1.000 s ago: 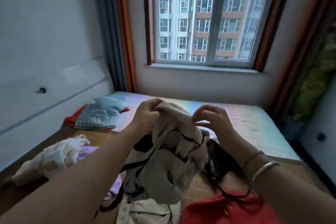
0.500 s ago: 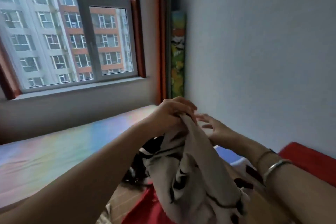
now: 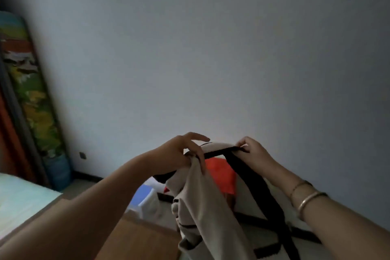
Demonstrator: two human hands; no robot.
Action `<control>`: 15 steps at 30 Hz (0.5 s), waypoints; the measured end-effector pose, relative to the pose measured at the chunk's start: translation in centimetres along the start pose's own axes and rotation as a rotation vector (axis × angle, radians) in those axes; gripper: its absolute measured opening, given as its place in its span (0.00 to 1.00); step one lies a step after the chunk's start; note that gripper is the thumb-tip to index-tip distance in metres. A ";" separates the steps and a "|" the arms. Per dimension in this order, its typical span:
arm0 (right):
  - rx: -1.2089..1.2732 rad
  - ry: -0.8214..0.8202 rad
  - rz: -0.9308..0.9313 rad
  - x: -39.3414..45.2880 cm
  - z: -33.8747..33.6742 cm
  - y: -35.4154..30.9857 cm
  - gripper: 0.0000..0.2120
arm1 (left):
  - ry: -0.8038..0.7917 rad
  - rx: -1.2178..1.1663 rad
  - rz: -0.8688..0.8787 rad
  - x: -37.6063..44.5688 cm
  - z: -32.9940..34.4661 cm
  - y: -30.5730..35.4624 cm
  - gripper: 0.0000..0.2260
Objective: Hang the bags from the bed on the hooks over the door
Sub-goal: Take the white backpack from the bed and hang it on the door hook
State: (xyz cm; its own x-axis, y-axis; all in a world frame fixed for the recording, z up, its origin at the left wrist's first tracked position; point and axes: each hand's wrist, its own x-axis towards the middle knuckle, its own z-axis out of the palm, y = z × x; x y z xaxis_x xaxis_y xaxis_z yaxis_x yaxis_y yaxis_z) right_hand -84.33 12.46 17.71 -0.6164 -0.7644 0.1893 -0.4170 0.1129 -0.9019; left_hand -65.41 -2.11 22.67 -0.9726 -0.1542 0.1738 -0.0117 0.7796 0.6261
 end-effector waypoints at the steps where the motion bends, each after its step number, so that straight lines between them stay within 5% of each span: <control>1: 0.075 0.054 0.032 0.3 -2.8 0.8 0.12 | -0.037 -0.020 0.006 2.4 1.2 0.5 0.23; 7: 0.160 0.369 0.024 0.6 -18.9 3.5 0.11 | -0.187 -0.245 0.114 18.0 9.8 6.0 0.22; 12: 0.100 0.568 -0.117 -0.4 -29.3 4.1 0.07 | -0.272 -0.564 0.107 30.0 15.8 12.7 0.05; 15: 0.105 0.709 -0.126 -0.7 -33.9 5.2 0.08 | -0.371 -0.589 0.104 36.0 19.7 15.9 0.25</control>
State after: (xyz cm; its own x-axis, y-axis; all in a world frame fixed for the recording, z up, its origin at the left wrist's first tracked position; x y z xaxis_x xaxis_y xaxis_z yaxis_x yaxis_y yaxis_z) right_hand -108.72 35.15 26.09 -0.8675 -0.1685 0.4681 -0.4688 -0.0380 -0.8825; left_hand -105.15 16.74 23.89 -0.9781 0.2022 0.0498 0.1111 0.3044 0.9460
